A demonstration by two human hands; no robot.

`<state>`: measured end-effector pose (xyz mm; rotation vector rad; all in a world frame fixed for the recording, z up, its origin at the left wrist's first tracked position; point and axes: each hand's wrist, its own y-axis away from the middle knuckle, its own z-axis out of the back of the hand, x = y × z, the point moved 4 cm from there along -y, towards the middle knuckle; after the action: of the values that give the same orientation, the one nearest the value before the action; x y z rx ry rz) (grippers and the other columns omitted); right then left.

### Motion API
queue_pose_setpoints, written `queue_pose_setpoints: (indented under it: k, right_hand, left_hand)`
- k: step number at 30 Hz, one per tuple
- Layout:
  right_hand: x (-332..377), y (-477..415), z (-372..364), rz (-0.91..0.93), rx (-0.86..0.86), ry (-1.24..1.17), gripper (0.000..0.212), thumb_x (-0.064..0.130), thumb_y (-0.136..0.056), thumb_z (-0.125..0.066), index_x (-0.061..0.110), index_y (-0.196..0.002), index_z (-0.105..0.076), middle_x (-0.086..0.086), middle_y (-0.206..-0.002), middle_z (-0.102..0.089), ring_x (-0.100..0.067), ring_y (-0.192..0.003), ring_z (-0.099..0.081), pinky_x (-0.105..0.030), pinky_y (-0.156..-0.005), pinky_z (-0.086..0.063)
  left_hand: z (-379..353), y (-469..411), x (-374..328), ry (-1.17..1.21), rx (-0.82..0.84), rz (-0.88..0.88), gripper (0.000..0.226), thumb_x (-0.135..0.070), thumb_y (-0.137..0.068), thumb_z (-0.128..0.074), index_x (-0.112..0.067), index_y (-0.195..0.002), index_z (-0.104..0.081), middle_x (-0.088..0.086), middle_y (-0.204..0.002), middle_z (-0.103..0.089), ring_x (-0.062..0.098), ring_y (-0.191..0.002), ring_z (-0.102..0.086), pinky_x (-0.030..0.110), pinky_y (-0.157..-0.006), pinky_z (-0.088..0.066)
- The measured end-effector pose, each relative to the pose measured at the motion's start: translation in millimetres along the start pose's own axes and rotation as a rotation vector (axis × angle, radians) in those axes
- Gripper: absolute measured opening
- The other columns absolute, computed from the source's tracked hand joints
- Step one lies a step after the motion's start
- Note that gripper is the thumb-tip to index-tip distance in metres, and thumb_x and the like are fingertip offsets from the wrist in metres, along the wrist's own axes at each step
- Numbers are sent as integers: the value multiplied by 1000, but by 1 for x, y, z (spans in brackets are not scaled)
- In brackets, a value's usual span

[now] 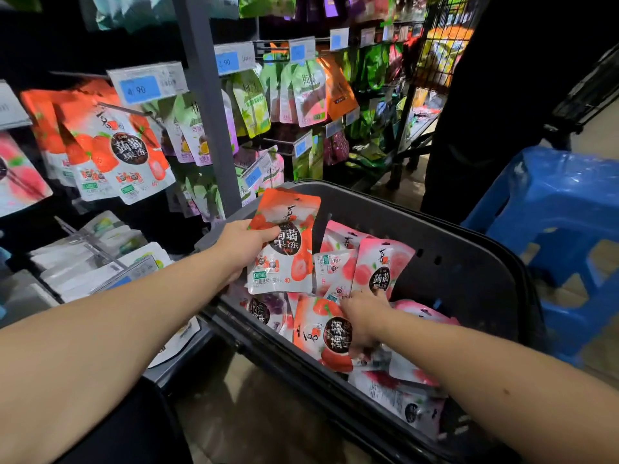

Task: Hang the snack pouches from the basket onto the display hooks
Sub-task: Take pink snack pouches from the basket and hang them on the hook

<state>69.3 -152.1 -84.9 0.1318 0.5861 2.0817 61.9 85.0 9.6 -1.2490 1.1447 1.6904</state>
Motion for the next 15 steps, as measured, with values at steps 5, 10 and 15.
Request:
queue_pose_setpoints:
  k: [5, 10, 15]
  right_hand:
    - [-21, 5, 16, 20, -23, -496, 64, 30, -64, -94, 16, -116, -60, -5, -113, -69, -25, -102, -68, -35, -87, -57]
    - [-59, 14, 38, -53, -109, -1034, 46, 13, -72, -91, 10, -108, -63, -11, -83, -73, -22, -52, -62, -33, -44, -50]
    - [-84, 21, 55, -109, -161, -1286, 44, 14, -70, -93, 15, -107, -71, -11, -99, -78, -36, -92, -75, -58, -82, -60]
  left_hand:
    - [7, -1, -1, 34, -38, 13, 11, -14, -90, -75, -9, -100, -74, 13, -96, -78, 29, -81, -72, 40, -80, -59]
    - [8, -3, -2, 98, -93, -1, 20, -19, -88, -78, -7, -102, -73, 13, -95, -76, 27, -82, -70, 43, -82, -57]
    - [6, -4, -7, 158, -144, -22, 15, -15, -93, -72, -7, -105, -72, 9, -96, -76, 25, -84, -72, 41, -84, -59]
